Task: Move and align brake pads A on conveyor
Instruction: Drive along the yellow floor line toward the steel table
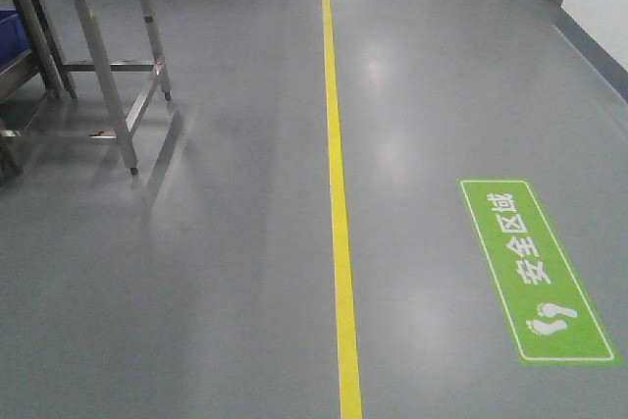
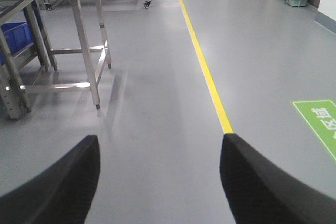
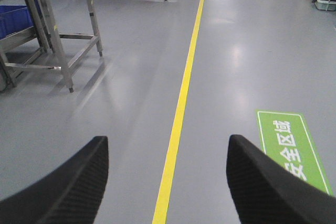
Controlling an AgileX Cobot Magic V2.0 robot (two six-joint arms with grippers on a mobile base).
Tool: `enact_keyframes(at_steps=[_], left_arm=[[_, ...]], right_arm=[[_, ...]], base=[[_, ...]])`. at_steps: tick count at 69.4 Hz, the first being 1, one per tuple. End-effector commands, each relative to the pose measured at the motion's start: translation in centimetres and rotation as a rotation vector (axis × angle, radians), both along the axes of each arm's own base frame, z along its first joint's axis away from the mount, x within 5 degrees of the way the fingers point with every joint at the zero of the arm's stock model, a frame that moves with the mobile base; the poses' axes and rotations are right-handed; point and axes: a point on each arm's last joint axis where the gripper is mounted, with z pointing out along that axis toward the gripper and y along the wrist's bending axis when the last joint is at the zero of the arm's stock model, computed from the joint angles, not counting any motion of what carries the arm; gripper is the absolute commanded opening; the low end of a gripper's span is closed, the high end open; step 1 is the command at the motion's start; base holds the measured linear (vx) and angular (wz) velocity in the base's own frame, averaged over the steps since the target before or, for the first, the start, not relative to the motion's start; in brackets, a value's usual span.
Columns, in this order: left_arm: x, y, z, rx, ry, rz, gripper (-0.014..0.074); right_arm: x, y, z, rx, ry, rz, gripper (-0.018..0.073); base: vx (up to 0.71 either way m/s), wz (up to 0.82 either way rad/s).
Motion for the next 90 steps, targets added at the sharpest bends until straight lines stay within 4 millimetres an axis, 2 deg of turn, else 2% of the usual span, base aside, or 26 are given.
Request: enact_keyframes(at_steps=[1,90], left_arm=[[0.08,-0.04,1.46,-0.015,-0.091,-0.002,0.0464],[0.08,-0.04,1.46,-0.015,-0.091,-0.002,0.0464]], right_arm=[[0.26,0.04,1.43,-0.002,-0.084,0.003,0.0468],[0.26,0.04,1.44,-0.002,-0.085,0.003,0.0468]], base=[[0.65,-0.03],[0.68,-0.02]])
